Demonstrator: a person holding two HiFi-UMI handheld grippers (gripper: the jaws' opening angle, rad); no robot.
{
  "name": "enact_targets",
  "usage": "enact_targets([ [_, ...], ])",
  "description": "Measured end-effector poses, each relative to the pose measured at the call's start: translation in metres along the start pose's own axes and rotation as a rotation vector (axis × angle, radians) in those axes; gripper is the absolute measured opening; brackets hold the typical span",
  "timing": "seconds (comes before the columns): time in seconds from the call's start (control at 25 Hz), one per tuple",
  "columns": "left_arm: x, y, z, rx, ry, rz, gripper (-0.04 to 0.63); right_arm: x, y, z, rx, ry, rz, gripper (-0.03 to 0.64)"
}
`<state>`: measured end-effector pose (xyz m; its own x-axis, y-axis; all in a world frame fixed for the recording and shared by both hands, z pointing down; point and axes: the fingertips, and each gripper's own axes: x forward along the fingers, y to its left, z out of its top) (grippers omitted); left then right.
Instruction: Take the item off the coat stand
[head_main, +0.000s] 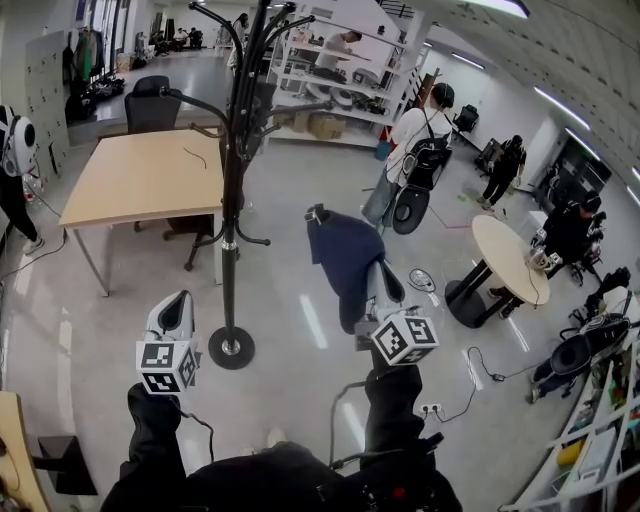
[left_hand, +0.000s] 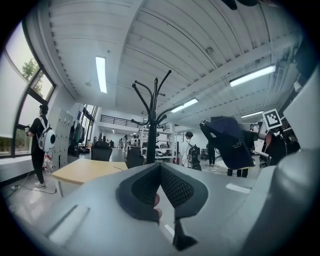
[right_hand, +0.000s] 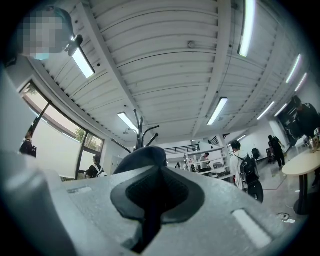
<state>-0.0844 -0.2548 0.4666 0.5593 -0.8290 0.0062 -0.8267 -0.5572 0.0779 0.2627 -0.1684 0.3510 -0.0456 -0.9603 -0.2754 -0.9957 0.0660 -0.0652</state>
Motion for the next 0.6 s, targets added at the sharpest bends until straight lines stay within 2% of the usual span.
enact_targets([
  [0.6, -0.006, -0.032, 0.005, 0.02, -0.008, 0.004, 0.002, -0.025, 0.003, -0.026, 0.031, 0.046, 0.045, 0.011],
])
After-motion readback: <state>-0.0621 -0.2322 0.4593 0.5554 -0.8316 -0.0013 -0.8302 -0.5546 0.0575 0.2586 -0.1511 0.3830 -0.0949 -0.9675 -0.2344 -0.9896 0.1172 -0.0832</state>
